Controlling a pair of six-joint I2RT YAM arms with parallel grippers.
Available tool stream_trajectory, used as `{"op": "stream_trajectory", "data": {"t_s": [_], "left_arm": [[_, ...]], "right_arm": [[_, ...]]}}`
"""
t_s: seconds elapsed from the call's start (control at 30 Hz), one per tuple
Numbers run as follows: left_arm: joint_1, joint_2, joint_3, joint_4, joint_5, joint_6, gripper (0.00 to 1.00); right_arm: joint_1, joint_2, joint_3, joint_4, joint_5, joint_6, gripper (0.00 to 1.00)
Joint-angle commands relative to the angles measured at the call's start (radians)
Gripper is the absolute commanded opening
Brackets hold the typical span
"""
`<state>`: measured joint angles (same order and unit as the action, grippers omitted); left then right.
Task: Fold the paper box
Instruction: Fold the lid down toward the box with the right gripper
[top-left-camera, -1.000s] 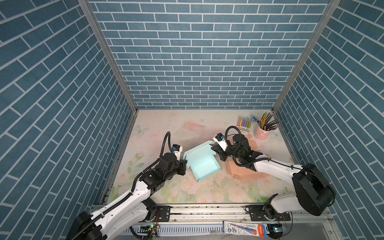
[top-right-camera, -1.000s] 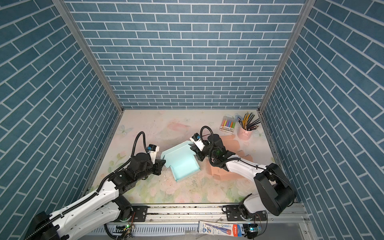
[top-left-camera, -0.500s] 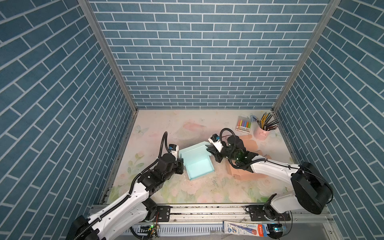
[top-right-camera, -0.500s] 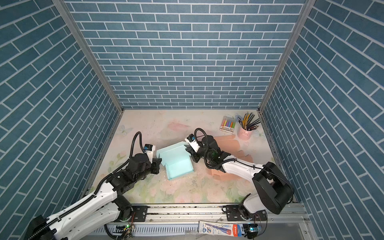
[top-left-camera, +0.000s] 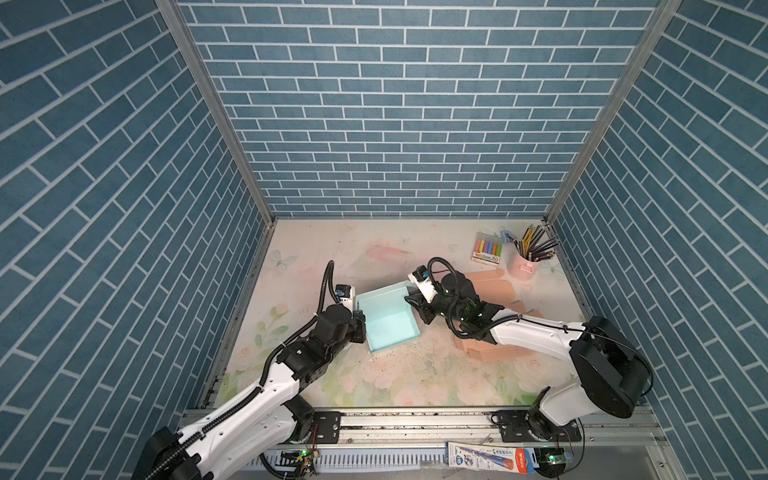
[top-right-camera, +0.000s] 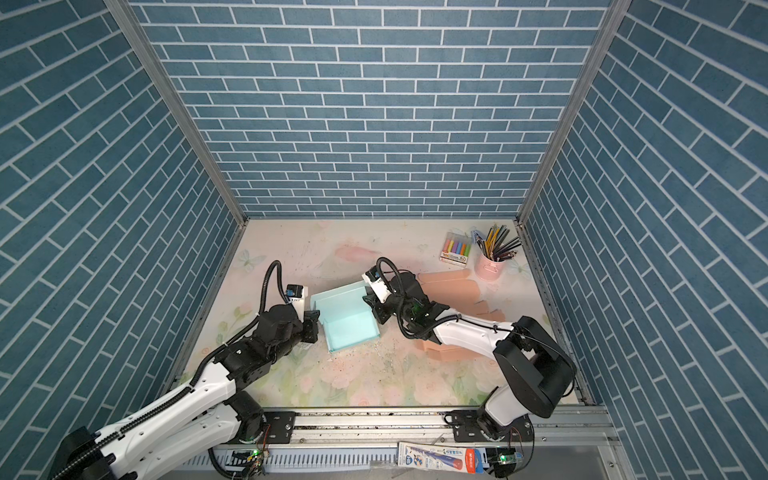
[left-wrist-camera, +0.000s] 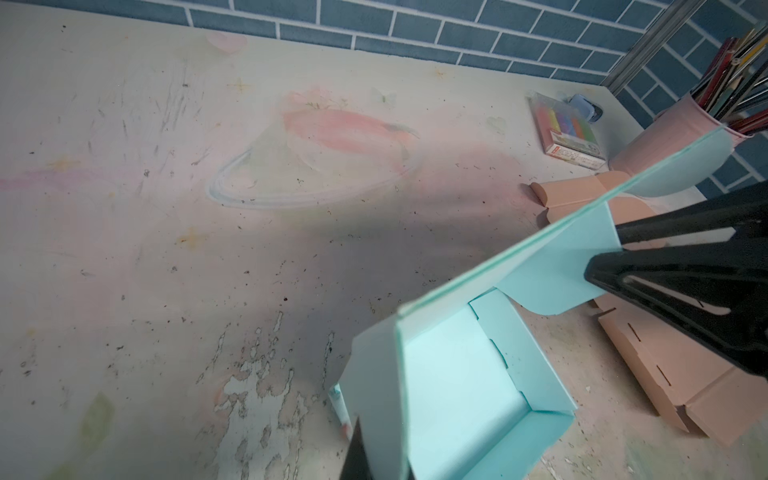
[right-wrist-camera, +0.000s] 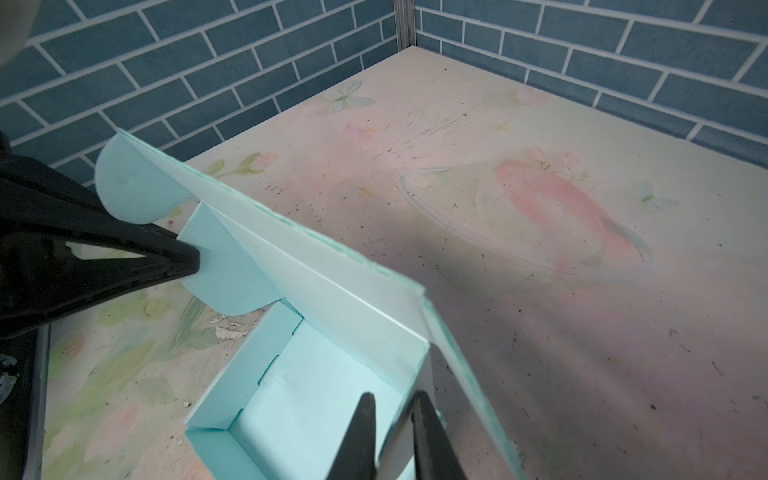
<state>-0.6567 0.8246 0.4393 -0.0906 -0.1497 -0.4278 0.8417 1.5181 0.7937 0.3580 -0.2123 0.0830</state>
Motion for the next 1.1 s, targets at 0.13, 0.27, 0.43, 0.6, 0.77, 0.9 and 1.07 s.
{"op": "stream_trajectory", "data": {"t_s": [0.13, 0.27, 0.43, 0.6, 0.77, 0.9, 1.07], "left_arm": [[-0.002, 0.024, -0.005, 0.164, -0.022, 0.065, 0.02], [0.0, 0.052, -0.024, 0.217, -0.033, 0.077, 0.02], [-0.001, 0.053, -0.08, 0.279, -0.037, 0.084, 0.02], [-0.001, 0.036, -0.131, 0.298, -0.034, 0.075, 0.02], [-0.001, 0.001, -0.184, 0.309, -0.024, 0.063, 0.03], [-0.002, -0.02, -0.192, 0.299, -0.024, 0.059, 0.03], [-0.009, 0.009, -0.183, 0.271, -0.034, 0.014, 0.03]], "right_arm": [[0.049, 0.036, 0.047, -0.002, -0.001, 0.012, 0.2], [0.054, 0.048, 0.055, -0.011, 0.001, 0.008, 0.2], [0.071, 0.05, 0.056, -0.021, 0.022, 0.0, 0.2], [0.082, 0.05, 0.053, -0.03, 0.037, -0.002, 0.2], [0.096, 0.048, 0.053, -0.043, 0.053, -0.016, 0.2], [0.107, 0.053, 0.051, -0.055, 0.067, -0.021, 0.2], [0.119, 0.049, 0.038, -0.062, 0.086, -0.019, 0.2]]}}
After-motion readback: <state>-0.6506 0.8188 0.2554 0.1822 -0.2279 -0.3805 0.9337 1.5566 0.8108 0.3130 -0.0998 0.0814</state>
